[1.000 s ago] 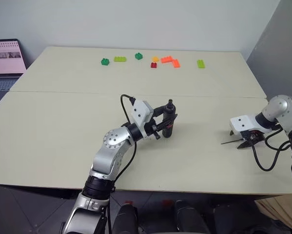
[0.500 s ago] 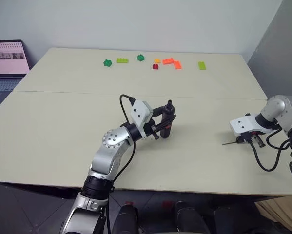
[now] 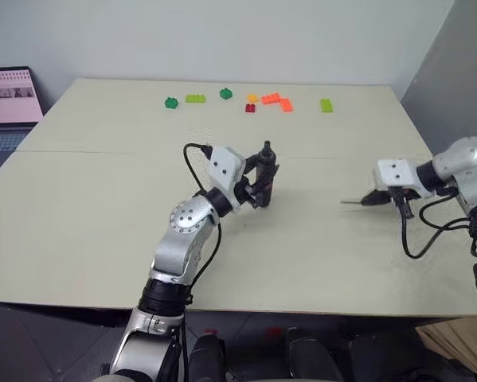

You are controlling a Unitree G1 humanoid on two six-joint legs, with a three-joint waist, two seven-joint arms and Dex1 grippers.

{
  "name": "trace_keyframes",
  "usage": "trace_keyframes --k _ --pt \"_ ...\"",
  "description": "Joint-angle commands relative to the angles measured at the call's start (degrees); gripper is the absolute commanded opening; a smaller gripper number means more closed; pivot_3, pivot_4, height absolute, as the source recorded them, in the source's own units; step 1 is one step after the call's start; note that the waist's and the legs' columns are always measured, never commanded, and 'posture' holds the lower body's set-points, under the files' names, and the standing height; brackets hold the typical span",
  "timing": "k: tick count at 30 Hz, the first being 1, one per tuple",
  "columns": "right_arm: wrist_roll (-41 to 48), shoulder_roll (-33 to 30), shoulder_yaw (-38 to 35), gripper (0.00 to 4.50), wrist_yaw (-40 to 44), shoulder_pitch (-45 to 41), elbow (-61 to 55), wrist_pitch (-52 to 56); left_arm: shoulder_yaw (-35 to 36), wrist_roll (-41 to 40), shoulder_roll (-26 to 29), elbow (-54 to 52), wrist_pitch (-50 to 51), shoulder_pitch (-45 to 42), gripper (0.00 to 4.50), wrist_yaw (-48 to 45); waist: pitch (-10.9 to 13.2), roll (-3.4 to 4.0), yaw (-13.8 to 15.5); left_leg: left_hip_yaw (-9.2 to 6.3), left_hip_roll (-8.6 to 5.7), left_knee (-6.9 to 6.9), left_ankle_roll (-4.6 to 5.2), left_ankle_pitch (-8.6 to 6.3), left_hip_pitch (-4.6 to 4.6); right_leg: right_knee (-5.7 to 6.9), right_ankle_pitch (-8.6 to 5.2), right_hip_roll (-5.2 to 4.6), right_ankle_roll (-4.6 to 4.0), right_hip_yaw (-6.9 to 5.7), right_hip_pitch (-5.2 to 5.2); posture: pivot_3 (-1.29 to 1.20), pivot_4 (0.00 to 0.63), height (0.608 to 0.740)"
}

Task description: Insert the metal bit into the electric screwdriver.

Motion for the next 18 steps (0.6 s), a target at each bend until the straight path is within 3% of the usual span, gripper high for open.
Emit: trace_keyframes --k 1,4,8,13,18 --pt "11.48 0.16 -8.04 0.0 -0.28 2.53 -15.25 16.29 1.14 -0.66 -1.48 -5.09 3.03 -1.29 1.65 4.01 0.0 0.0 0.1 0.0 0.0 -0.07 0.0 0.0 -0.01 -0.03 0.0 0.0 0.0 -0.01 -0.02 0.0 0.15 0.74" --pt "21.5 3.68 -14.8 0.0 -7.65 4.13 -27.67 31.65 1.18 -1.15 -2.97 -7.29 5.33 -0.71 1.65 6.68 0.01 0.0 0.01 -0.01 0.0 -0.13 0.0 0.0 -0.04 -0.06 0.0 0.0 0.0 0.0 -0.07 0.0 0.15 0.74" --pt "30.25 9.94 -20.7 0.0 -18.28 4.25 -37.3 43.96 1.32 -0.68 -4.08 -8.14 4.84 0.65 1.65 8.45 0.01 0.0 0.19 -0.06 0.0 -0.2 0.0 0.0 -0.04 -0.06 0.0 0.0 -0.01 -0.06 -0.07 0.0 0.15 0.74" --pt "36.24 19.06 -24.3 0.0 -31.19 2.71 -42.98 50.19 0.74 1.14 -4.13 -5.87 1.63 1.64 1.65 9.25 0.01 0.0 0.14 -0.06 -0.01 -0.23 0.0 0.0 -0.04 -0.06 0.0 0.01 0.0 -0.06 -0.11 0.0 0.15 0.74" --pt "38.73 25.41 -24.34 0.0 -39.08 2.27 -46.28 51.44 0.17 3.51 -3.59 -3.34 -1.93 2.75 1.65 9.43 0.0 0.01 0.14 -0.05 -0.01 -0.28 0.0 0.0 -0.16 -0.09 0.0 0.01 0.01 -0.06 -0.26 0.0 0.15 0.74"
